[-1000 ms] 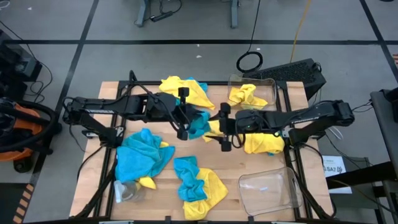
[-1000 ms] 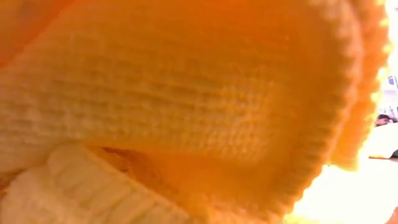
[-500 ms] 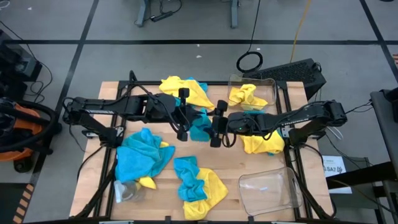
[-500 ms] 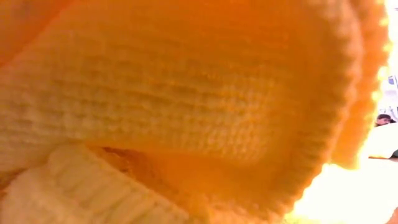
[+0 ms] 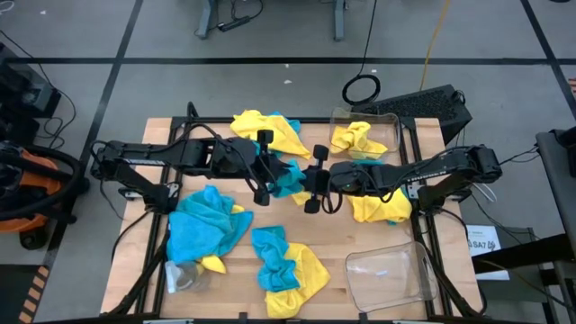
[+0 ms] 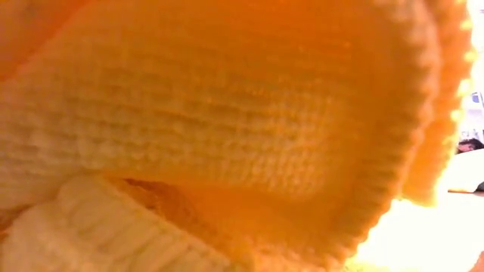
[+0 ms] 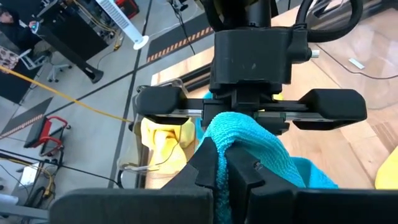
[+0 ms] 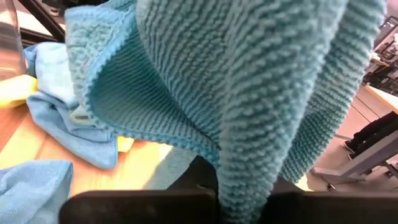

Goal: Sort microfiber towel by color & place in baskets
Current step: Put the blue microfiber cloth into the bottom transparent bin

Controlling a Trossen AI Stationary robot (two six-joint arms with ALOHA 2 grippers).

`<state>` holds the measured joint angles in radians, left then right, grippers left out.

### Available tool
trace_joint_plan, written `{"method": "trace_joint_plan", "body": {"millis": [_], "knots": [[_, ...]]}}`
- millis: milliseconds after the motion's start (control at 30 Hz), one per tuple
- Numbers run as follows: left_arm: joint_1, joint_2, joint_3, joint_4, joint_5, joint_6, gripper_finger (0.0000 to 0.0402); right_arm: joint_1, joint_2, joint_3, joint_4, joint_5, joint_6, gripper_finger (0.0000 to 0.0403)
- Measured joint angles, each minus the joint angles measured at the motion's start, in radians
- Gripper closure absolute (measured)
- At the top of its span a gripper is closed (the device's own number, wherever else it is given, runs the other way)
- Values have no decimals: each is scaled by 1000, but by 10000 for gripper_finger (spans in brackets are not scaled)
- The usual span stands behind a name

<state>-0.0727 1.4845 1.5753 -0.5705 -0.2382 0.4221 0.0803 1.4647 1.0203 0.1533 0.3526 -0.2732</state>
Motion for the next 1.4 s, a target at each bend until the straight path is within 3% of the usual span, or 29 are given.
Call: {"method": "trace_joint_plan", "body": {"millis": [100,200,533,667,967,1400], "knots": [[0,0,0,10,-3,-17,385,0,0,0,1,-8,-1,401],[0,0,0,7,-7,-17,354,0,-14,0,-4,-10,-2,402],[-27,-23,-1,-112,-10,-74,165,-1,-172,0,-131,20,-50,402],[-41,-46,-1,-177,-22,-129,113,-2,-252,1,-235,38,-53,403],[-92,-92,-1,-342,-33,-255,101,0,-448,1,-568,30,-21,403],[-149,-92,-62,-404,-74,-327,100,0,-730,1,-884,-245,44,402]]}}
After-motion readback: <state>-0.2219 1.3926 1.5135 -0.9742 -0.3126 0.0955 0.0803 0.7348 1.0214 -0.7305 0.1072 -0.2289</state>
